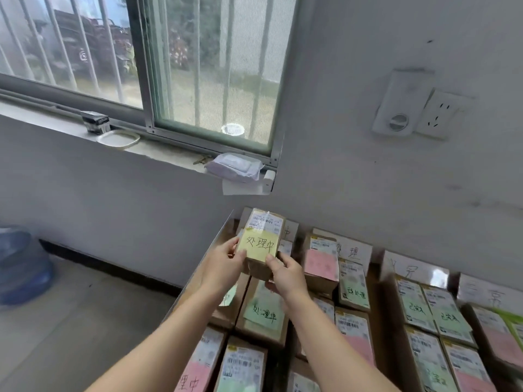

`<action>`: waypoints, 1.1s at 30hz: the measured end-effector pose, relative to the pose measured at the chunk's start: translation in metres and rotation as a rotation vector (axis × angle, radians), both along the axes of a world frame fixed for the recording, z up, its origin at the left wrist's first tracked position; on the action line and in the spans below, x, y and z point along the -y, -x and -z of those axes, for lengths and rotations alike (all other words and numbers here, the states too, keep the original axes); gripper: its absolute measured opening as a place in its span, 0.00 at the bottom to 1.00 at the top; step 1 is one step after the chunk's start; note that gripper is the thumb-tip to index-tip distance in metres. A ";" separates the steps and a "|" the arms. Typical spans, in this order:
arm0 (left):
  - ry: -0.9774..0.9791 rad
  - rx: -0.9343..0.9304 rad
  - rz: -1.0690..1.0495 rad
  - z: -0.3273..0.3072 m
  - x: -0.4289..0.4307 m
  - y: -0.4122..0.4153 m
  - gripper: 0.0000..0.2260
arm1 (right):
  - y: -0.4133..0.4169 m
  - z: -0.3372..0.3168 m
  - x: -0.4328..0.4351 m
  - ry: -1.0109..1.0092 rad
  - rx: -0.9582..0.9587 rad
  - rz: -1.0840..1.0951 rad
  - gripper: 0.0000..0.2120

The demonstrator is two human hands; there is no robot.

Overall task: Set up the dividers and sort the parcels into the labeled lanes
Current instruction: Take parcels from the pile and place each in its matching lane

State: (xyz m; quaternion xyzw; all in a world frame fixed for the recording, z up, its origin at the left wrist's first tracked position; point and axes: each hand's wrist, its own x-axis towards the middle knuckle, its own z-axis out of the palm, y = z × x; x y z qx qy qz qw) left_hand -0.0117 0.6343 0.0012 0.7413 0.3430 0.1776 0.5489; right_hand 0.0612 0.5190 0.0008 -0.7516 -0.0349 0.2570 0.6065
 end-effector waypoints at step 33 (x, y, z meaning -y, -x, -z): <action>-0.598 -0.485 0.309 0.046 -0.069 -0.064 0.12 | -0.044 0.050 -0.077 0.494 0.219 -0.078 0.18</action>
